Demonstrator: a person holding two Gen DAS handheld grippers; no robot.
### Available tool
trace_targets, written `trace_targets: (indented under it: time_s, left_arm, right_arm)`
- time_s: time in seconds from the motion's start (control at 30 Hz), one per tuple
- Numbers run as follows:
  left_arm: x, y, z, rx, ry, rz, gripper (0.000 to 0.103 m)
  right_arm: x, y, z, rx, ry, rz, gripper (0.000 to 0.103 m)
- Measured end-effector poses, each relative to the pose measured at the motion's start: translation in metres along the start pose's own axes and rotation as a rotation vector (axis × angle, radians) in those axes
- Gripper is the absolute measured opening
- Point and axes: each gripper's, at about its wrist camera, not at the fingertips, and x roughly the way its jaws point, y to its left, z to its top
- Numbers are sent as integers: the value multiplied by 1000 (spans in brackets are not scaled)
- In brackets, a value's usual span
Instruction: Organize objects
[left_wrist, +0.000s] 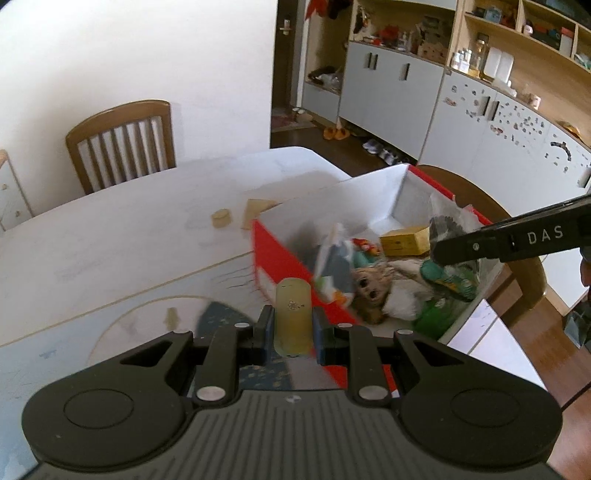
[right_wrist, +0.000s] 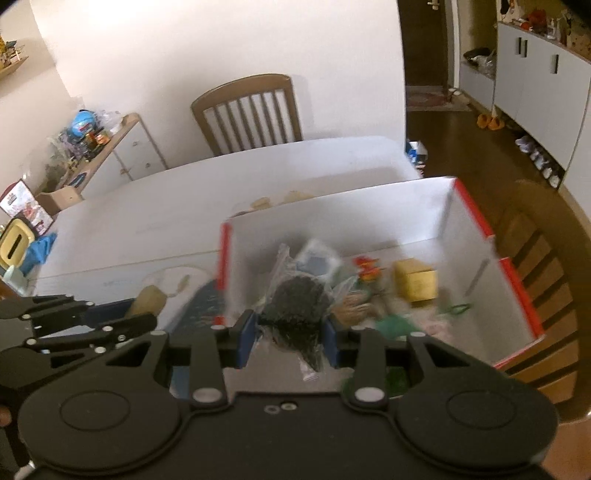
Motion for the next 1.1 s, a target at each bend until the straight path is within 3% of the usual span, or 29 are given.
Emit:
trace_targets:
  time_s: [0.33,0.47,0.7,0.9,0.97,1.07,1.1]
  left_arm:
    - [36,-45,23,23,21,-15,21]
    - [53,-43,32,-34,46,-16,21]
    - [60,-19,32,-111,42,106,21]
    - [61,10,7,-139,84,168,21]
    - [62,18,-3,-167,103,172,23]
    - [64,26,-22,-194,139,171,35]
    - [65,27,-29,-197,152,169,47]
  right_arm:
    - [3,-57,10,-29,-3,-33,36]
    - [16,-73,13,-62,29,-21,36]
    - [44,-89,9,-98,89,-56,36]
    - [55,-95,4,-145,104,-68,37]
    - [56,-96,4,-151,104,-65,37]
    - [57,-98,4,-154,108,-62,38]
    - [57,-98,4,-155,109,-62,38]
